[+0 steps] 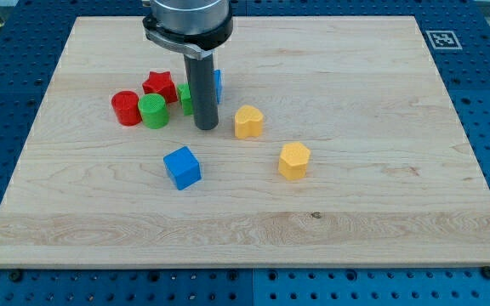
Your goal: Move the yellow heart near to the yellow hexagon
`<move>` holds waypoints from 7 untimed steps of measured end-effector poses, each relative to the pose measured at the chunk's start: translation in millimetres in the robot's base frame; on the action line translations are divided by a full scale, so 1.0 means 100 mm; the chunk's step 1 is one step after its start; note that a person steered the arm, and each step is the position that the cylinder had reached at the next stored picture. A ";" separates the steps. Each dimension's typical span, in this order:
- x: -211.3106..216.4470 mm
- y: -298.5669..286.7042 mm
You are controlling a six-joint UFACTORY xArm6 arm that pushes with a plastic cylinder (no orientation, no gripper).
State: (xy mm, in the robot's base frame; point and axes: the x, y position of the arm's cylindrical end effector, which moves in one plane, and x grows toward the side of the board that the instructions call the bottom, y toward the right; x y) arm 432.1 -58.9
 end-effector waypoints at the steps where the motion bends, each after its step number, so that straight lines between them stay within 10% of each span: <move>1: 0.00 0.15; 7: -0.36 0.77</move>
State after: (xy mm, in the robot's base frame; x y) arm 396.6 18.2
